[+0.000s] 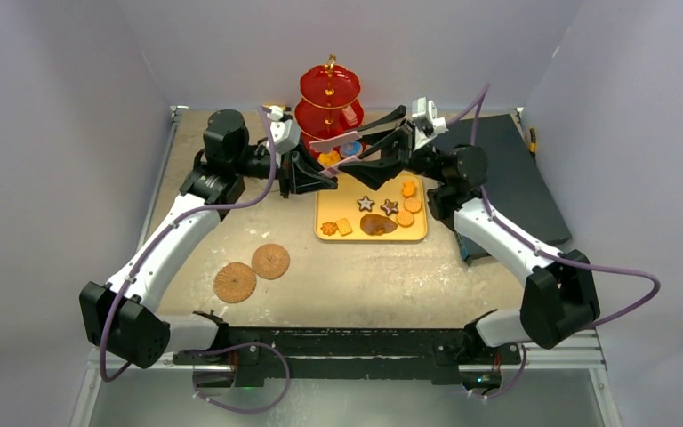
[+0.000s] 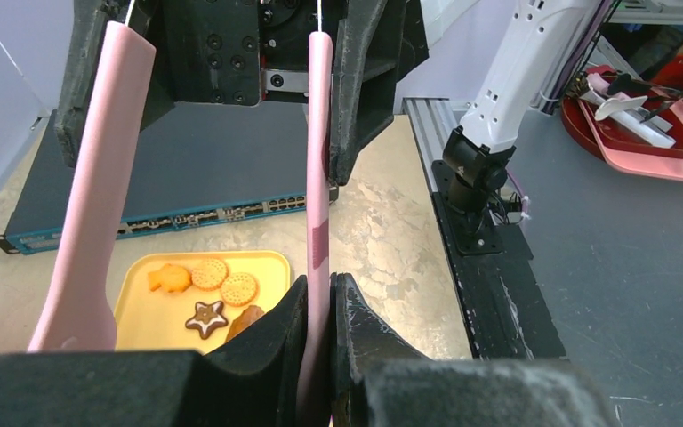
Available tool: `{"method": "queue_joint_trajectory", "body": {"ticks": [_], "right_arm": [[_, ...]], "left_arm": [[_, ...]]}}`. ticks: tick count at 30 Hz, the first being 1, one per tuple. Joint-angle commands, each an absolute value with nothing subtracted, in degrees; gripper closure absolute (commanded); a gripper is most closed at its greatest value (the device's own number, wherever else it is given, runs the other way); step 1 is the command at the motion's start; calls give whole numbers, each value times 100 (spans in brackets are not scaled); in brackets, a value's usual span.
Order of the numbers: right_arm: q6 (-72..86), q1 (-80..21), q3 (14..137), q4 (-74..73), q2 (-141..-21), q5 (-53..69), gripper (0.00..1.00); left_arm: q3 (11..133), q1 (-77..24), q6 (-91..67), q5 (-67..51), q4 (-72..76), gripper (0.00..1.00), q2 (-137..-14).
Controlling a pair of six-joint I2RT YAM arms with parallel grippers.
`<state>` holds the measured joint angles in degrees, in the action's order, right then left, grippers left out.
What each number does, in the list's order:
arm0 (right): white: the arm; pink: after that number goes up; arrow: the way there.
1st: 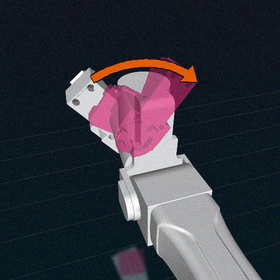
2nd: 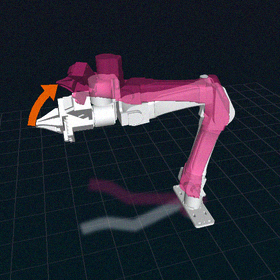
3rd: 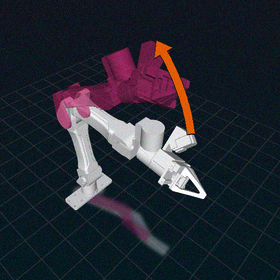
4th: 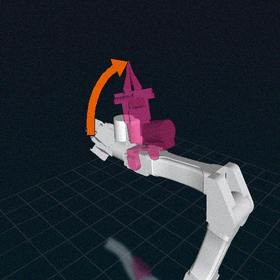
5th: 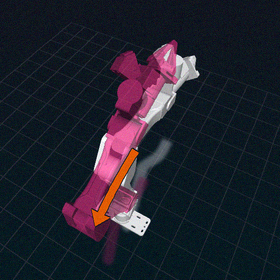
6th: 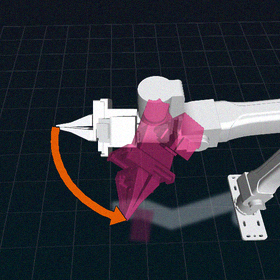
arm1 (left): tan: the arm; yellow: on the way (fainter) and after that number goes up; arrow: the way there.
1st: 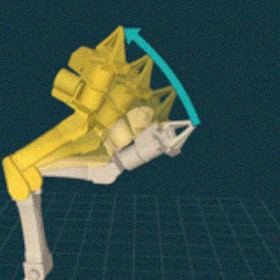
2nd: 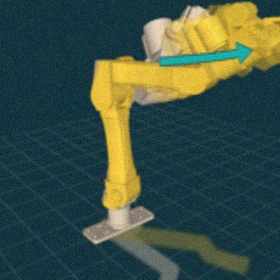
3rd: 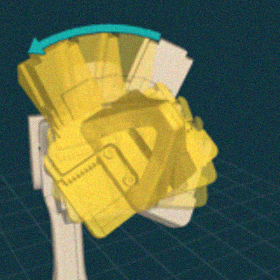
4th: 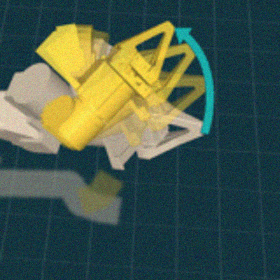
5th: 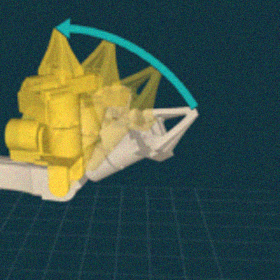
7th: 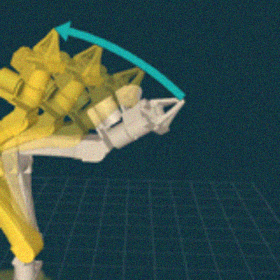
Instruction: Serve the afternoon tea
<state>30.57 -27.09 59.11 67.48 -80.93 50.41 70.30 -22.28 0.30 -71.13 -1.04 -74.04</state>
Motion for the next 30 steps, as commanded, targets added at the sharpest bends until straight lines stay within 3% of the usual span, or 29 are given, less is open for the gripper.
{"method": "queue_joint_trajectory", "body": {"ticks": [1,8,9,11,12,14,15,19,30], "right_arm": [[2756,-2733,6029,6638,-7803,4846,29],[2834,-2733,6087,6758,-7735,4797,40],[2820,-2733,6065,6753,-7717,4766,40],[2682,-2732,6020,6588,-7693,4678,40],[2556,-2733,6002,6456,-7683,4575,41],[2177,-2733,5965,5983,-7621,4283,41],[1974,-2733,5925,5759,-7566,4093,41],[1283,-2736,5595,5216,-7311,3292,38],[471,-2733,4477,4698,-7116,1811,30]], "left_arm": [[7286,-2269,149,-7213,115,100,-7330],[7307,-2268,138,-7195,34,100,-7347],[7350,-2268,108,-7149,16,91,-7359],[7453,-2268,93,-7039,-209,50,-7374],[7526,-2268,143,-6951,-318,37,-7370],[7763,-2259,566,-6721,-890,22,-7380],[7917,-2263,839,-6553,-1240,18,-7395],[8247,-2227,1452,-5615,-2095,12,-7346],[8293,-2048,1390,-3266,-2079,8,-7082]]}}
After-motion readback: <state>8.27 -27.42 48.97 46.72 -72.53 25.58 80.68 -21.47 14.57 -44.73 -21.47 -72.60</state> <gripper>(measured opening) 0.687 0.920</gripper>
